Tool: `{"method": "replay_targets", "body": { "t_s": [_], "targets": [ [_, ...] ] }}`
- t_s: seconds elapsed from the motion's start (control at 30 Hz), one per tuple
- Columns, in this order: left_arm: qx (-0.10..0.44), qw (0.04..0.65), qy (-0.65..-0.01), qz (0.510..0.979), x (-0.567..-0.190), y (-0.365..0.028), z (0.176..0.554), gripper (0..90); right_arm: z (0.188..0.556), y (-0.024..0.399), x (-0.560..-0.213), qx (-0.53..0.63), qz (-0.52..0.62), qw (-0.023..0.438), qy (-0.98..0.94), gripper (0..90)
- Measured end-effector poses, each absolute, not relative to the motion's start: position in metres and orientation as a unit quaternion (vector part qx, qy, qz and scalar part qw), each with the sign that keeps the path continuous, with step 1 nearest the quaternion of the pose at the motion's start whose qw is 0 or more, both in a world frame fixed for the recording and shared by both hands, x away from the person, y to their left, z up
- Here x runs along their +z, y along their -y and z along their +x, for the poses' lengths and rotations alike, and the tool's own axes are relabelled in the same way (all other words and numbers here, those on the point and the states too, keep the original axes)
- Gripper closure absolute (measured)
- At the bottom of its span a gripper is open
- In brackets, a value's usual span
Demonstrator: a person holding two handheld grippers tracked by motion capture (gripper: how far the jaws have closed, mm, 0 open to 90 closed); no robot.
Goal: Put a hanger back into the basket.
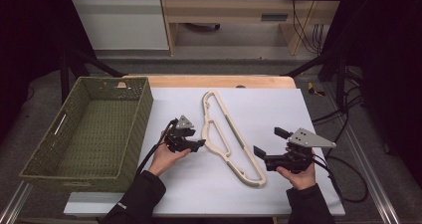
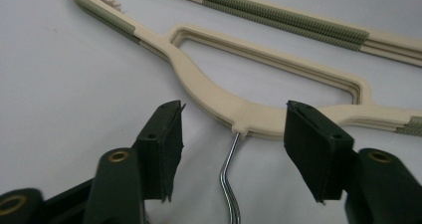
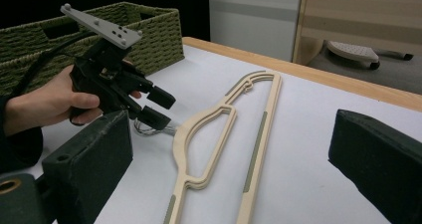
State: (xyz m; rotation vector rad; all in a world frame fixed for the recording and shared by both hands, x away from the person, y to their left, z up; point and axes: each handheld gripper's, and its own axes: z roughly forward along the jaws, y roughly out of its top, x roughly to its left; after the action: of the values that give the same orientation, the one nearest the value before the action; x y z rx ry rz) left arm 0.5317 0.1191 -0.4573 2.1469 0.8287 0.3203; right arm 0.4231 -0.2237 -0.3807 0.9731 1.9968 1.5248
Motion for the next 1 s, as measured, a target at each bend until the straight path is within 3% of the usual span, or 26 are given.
{"method": "replay_targets", "body": {
  "t_s": [0.7,1.0],
  "targets": [
    [0.095,0.361,-0.301,0.877,-0.473,-0.117,0.539,77.1,0.426,0.220,-0.385,0.544,0.349,0.216,-0.731,5.2],
    [0.097,0.363,-0.282,0.883,-0.470,-0.121,0.538,85.6,0.428,0.216,-0.389,0.538,0.348,0.211,-0.738,5.5]
  ]
}}
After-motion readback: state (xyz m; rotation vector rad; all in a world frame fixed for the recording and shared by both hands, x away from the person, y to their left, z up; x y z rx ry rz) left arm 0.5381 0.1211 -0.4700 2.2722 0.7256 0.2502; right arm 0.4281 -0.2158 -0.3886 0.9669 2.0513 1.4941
